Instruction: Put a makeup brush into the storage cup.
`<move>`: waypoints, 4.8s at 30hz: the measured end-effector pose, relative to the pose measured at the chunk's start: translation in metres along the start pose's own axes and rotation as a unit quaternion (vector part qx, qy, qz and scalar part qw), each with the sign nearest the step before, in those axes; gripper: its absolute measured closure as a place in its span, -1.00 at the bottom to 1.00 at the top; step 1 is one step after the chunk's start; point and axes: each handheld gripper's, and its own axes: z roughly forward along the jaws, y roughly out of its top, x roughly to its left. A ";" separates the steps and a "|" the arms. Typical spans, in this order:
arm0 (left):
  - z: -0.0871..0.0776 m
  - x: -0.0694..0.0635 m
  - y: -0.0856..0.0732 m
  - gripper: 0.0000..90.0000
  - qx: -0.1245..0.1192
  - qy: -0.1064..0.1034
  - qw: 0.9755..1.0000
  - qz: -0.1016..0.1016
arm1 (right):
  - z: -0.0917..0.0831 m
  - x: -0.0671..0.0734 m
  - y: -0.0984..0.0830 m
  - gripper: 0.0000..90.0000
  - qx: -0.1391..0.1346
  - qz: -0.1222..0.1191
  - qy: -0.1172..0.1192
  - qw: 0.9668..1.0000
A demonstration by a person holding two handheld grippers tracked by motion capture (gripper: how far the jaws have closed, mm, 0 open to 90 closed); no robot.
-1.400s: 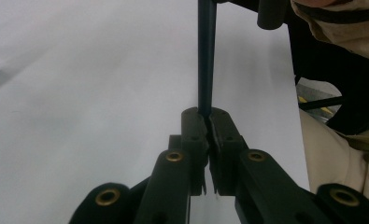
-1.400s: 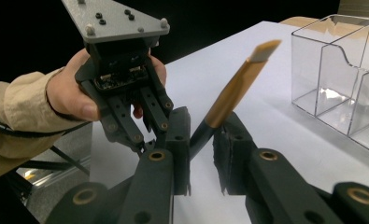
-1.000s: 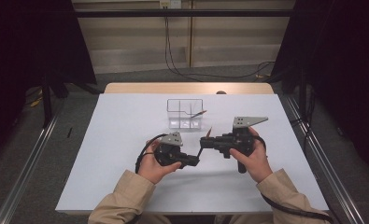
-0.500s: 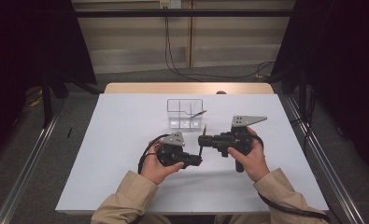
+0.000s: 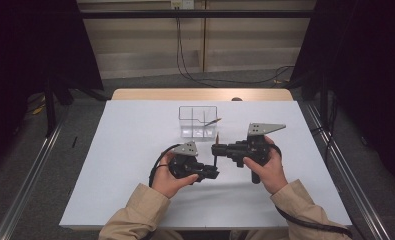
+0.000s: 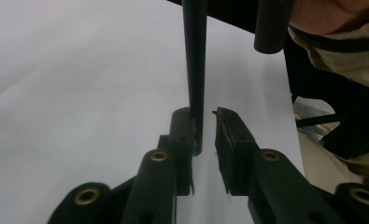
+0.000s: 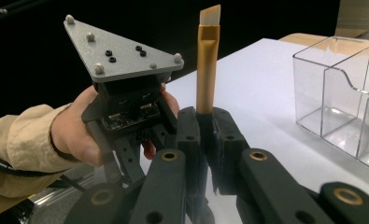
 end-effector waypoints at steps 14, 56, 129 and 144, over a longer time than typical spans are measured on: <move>-0.018 0.001 -0.004 0.05 -0.030 0.043 0.999 0.012 | -0.004 -0.001 0.003 0.86 -0.002 -0.013 -0.012 1.000; -0.101 0.004 -0.030 -1.00 -0.093 0.154 0.983 0.026 | -0.009 -0.006 0.007 0.86 -0.012 -0.028 -0.020 0.999; -0.168 0.001 -0.071 -1.00 -0.126 0.227 0.966 0.016 | -0.009 -0.026 0.036 0.86 -0.032 -0.062 -0.070 0.995; -0.166 -0.001 -0.075 -1.00 -0.121 0.221 0.968 0.014 | -0.006 -0.035 0.053 0.86 -0.047 -0.072 -0.092 0.992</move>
